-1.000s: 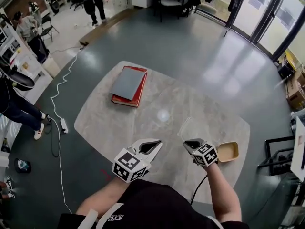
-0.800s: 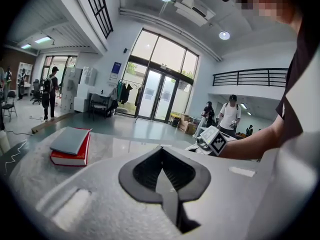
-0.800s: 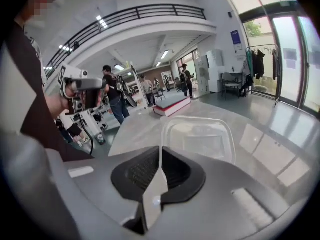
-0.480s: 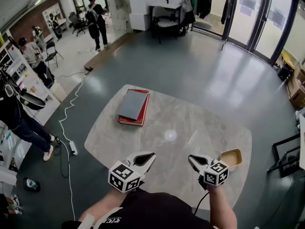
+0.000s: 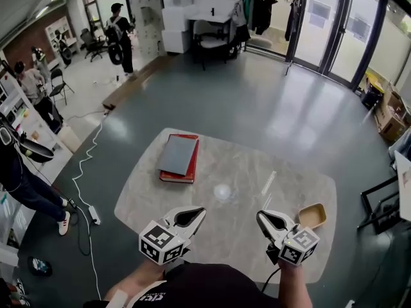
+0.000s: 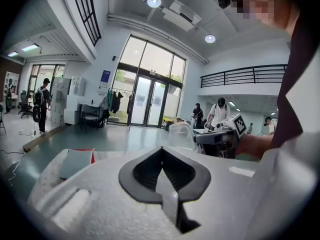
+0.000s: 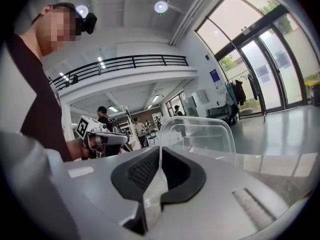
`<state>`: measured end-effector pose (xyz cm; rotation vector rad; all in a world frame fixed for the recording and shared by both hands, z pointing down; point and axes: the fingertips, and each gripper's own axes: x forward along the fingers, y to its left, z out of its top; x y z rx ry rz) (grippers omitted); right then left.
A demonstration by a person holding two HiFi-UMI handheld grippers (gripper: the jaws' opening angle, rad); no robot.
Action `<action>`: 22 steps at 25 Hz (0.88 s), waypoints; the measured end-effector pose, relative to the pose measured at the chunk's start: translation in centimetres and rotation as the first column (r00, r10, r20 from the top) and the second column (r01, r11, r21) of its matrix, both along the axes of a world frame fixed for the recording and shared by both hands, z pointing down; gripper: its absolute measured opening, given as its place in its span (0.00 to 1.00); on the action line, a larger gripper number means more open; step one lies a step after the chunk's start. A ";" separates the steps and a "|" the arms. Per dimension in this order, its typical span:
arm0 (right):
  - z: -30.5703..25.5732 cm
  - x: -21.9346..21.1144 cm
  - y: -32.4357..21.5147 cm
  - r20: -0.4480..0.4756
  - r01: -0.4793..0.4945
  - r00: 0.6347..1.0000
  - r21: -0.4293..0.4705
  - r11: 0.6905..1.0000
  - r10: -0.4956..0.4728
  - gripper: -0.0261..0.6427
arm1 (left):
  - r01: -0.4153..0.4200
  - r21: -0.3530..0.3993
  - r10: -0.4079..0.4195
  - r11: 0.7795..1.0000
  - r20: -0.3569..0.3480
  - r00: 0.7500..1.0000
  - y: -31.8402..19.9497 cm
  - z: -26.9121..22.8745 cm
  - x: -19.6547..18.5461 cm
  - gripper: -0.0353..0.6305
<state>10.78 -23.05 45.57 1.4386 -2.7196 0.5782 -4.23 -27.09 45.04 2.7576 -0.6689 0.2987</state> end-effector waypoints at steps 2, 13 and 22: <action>-0.8 -0.5 0.3 -0.007 -0.007 1.000 0.012 1.000 0.007 0.07 | 0.001 0.010 -0.001 1.000 -0.011 1.000 -0.2 -0.5 -0.5 0.04; -4.6 -3.0 1.3 -0.016 0.031 0.999 0.092 0.995 -0.029 0.07 | 0.024 0.063 -0.020 0.998 -0.065 0.998 -1.5 -3.1 -1.5 0.04; -7.3 -2.5 2.2 -0.021 0.020 1.000 0.181 0.983 -0.016 0.06 | -0.005 0.109 0.013 0.994 -0.072 0.997 -1.1 -4.6 -0.2 0.04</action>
